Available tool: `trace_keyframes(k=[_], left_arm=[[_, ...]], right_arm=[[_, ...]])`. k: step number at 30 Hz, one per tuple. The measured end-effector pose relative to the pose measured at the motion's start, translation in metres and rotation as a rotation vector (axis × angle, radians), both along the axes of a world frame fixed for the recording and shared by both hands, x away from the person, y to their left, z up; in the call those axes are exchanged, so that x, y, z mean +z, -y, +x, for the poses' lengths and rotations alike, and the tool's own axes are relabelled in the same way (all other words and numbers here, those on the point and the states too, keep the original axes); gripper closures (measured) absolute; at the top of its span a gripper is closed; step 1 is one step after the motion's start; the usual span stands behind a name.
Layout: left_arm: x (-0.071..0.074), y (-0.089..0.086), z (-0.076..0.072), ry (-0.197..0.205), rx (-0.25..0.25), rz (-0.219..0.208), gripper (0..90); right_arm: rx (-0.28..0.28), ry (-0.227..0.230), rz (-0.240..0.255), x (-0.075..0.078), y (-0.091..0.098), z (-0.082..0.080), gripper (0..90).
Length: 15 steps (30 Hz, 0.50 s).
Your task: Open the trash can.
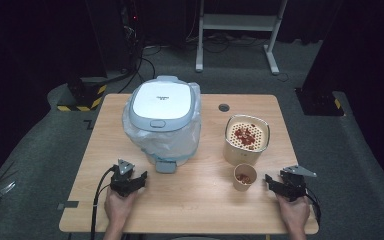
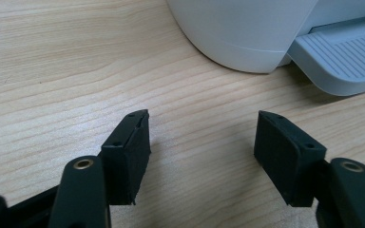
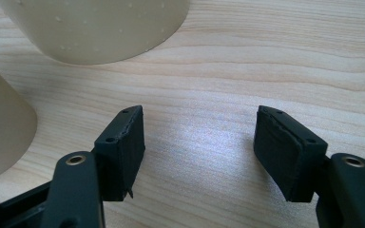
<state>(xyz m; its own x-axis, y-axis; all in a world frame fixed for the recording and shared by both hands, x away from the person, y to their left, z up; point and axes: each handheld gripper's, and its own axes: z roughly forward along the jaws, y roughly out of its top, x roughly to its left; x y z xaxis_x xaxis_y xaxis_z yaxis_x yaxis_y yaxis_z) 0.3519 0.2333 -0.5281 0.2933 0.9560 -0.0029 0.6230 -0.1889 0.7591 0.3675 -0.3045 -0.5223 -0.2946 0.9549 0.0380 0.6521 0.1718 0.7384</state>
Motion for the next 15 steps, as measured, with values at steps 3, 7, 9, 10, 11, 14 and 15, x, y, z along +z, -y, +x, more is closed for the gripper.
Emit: trace_keyframes(k=[3, 7, 9, 10, 11, 14, 15], left_arm=[[0.0, -0.0001, 0.0, -0.001, -0.004, 0.001, 35.7], [0.0001, -0.0002, -0.0002, -0.002, -0.003, -0.004, 35.6], [0.0003, -0.0006, -0.0008, -0.003, 0.003, 0.0, 37.8], [0.0002, -0.0003, -0.0008, 0.0, 0.009, -0.005, 39.1], [0.0002, -0.0003, -0.0008, 0.0, 0.009, -0.005, 40.2], [0.0004, -0.0013, -0.001, 0.004, 0.019, -0.005, 43.3], [0.0004, -0.0012, -0.0013, 0.005, 0.016, -0.004, 43.3]], right_arm=[[0.0, 0.0, 0.0, 0.0, 0.0, 0.0, 34.7], [0.0, 0.0, 0.0, 0.0, 0.0, 0.0, 34.7], [0.0, 0.0, 0.0, 0.0, 0.0, 0.0, 34.7], [0.001, 0.0, 0.001, 0.0, 0.0002, 0.0001, 34.6], [0.001, 0.0, 0.001, 0.0, 0.0002, 0.0001, 34.6], [0.003, -0.001, 0.002, 0.0001, 0.0003, 0.0001, 34.3], [0.003, -0.001, 0.002, 0.0001, 0.0003, 0.0001, 34.3]])
